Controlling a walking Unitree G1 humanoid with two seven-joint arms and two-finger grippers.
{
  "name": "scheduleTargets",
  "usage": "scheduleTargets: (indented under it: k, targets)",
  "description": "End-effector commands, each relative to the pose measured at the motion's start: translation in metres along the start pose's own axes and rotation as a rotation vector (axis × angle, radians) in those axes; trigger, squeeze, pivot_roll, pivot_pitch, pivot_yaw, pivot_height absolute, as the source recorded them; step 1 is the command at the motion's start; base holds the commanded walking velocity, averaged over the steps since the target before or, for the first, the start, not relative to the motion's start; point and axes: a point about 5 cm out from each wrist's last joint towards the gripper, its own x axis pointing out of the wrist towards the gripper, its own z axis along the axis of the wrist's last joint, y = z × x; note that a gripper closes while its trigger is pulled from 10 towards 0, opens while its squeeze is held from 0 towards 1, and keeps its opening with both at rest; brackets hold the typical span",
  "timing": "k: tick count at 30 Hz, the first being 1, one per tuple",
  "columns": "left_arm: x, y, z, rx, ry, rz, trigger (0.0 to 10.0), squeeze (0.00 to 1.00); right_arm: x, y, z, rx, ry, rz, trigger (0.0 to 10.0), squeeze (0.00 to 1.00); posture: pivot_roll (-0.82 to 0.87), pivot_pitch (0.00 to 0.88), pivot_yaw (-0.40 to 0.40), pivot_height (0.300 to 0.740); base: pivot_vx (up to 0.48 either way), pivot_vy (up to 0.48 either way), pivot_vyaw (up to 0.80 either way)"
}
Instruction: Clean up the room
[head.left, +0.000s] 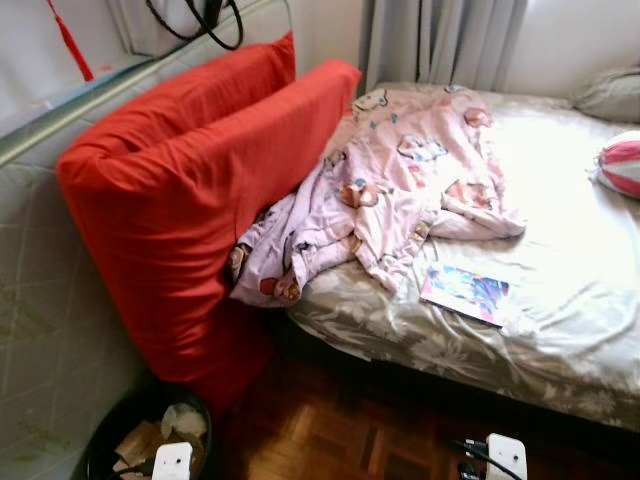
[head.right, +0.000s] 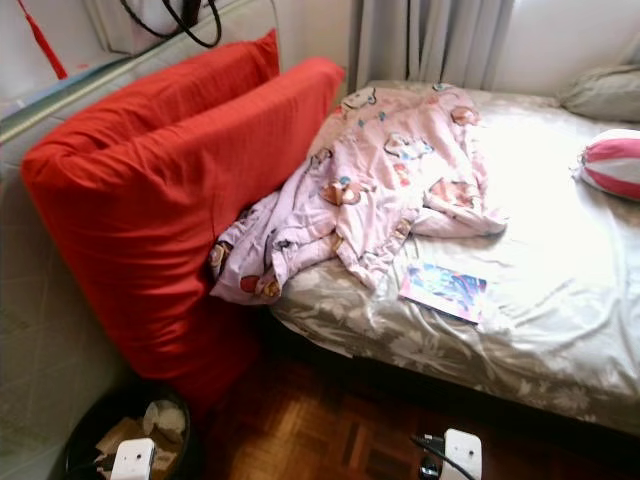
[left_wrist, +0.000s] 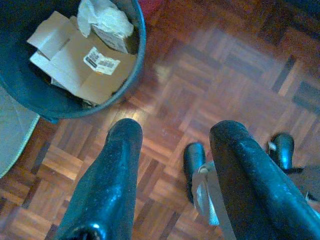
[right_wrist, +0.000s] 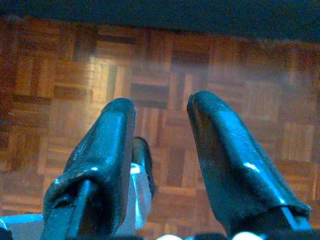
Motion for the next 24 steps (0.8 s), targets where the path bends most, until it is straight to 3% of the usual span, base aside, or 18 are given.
scheduleTargets:
  k: [1, 14, 24]
  targets:
    - [-0.002, 0.0025, -0.0088, 0.005, 0.035, 0.004, 10.0, 0.0, -0.0002, 0.0026, -0.0016, 0.017, 0.004, 0.01, 10.0, 0.0, -0.02, 0.0, 0.029, 0.74, 0.307, 0.0, 0.0]
    - [-0.0007, 0.0008, -0.0044, -0.02, 0.021, 0.008, 10.0, 0.0, 0.0021, 0.0027, 0.0059, 0.038, -0.007, 0.005, 10.0, 0.0, -0.01, 0.0, 0.023, 0.74, 0.311, 0.0, 0.0]
    - [0.0001, 0.0008, -0.0016, -0.033, 0.016, 0.015, 10.0, 0.0, 0.0026, 0.0035, 0.0063, 0.073, -0.001, 0.004, 10.0, 0.0, 0.0, 0.0, 0.02, 0.74, 0.315, 0.0, -0.75]
